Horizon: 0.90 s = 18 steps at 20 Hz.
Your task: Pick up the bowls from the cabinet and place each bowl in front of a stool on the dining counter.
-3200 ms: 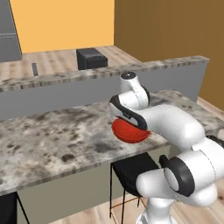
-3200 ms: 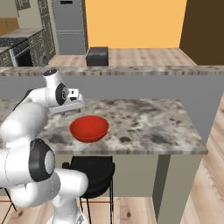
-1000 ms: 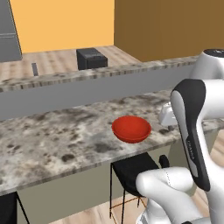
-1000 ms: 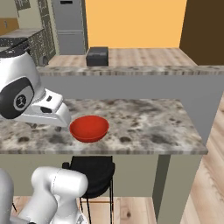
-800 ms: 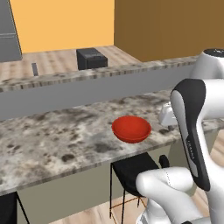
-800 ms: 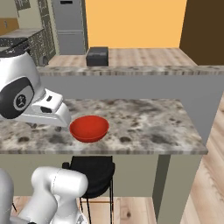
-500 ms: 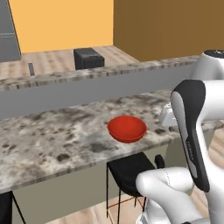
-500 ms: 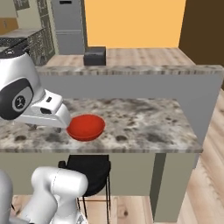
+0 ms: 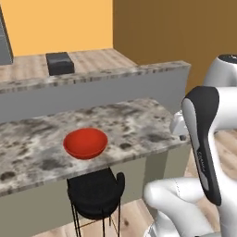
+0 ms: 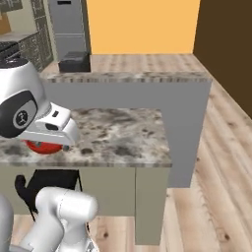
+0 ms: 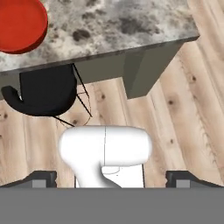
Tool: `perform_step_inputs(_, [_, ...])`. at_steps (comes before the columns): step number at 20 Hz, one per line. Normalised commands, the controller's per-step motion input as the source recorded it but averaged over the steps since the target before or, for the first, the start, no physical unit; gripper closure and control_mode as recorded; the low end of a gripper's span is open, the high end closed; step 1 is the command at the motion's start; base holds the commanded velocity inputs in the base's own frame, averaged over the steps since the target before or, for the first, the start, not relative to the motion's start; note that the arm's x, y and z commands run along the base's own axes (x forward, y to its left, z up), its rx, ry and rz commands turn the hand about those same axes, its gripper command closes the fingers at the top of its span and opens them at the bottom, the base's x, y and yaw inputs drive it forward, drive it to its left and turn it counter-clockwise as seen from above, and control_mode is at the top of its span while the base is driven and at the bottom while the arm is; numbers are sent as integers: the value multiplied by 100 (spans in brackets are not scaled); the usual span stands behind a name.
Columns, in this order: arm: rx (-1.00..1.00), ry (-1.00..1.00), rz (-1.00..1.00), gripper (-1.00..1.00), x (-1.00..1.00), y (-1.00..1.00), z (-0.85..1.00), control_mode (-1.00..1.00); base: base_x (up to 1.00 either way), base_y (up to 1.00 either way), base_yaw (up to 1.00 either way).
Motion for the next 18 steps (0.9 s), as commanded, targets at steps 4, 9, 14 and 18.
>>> perform_step_inputs(4, [0,0,0,-100,0,0,0,100,3,-100,5])
perform_step_inputs(9, [0,0,0,-100,0,0,0,100,2,-100,0])
perform_step_inputs(14, [0,0,0,-100,0,0,0,100,0,-100,0])
perform_step_inputs(18, [0,0,0,-100,0,0,0,100,0,-100,0])
